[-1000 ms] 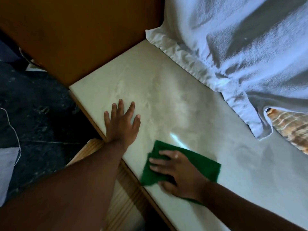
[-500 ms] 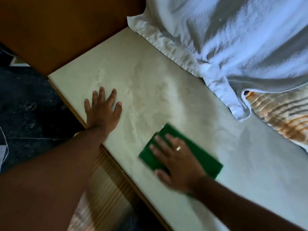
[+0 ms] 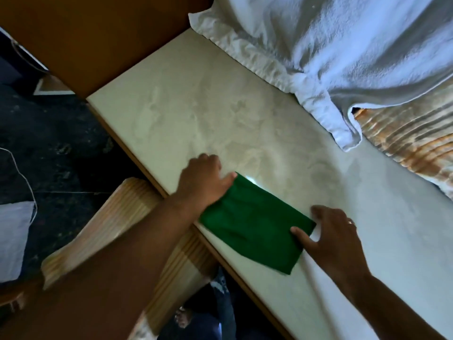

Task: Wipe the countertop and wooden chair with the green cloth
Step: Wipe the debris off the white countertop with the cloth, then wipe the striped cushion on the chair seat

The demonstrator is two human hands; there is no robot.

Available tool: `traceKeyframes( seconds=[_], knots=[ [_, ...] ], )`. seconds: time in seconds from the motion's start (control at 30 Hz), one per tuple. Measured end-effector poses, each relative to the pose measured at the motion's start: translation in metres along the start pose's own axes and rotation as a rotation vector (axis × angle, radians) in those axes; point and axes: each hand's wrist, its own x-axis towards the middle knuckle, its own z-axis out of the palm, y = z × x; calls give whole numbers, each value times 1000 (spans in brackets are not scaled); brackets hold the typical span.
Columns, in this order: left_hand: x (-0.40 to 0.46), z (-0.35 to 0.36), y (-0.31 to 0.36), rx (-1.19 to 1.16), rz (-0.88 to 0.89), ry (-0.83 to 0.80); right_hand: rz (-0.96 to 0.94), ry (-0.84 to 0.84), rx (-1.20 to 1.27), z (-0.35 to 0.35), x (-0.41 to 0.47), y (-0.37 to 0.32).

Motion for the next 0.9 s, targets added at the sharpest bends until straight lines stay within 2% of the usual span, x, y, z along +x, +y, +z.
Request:
traceKeyframes(
  seconds=[0.13,0.27,0.37,0.43,0.5,0.6,0.67,0.73,0.8,0.9],
  knots=[
    [-27,12,22,-92,-123,-162,113,-182,112,-2,0,-17],
    [-43,9,2,-106,-97,-220,96,-331,110,17,4,-63],
    [-66,1,-44,-269,-82,-279,58,-412,52,22,4,-100],
    [-90,-1,-96,-369,-114,-296,23,-478,103,30,-7,-128],
    [-121,8,-159,-600,-177,-398,-23,-538,200,44,-25,-158],
    [-185,36,-257,-1156,-367,-582,-48,-693,369,95,-57,-208],
    [-219,62,-305,-1365,-574,-601,16,-804,424,140,-70,-233],
    [-238,86,-346,-1398,-769,-543,107,-860,441,196,-72,-262],
    [-233,104,-379,-1298,-942,-473,201,-828,480,250,-63,-286],
    [-197,128,-416,-1334,-1016,-349,201,-717,474,316,-33,-315]
  ],
)
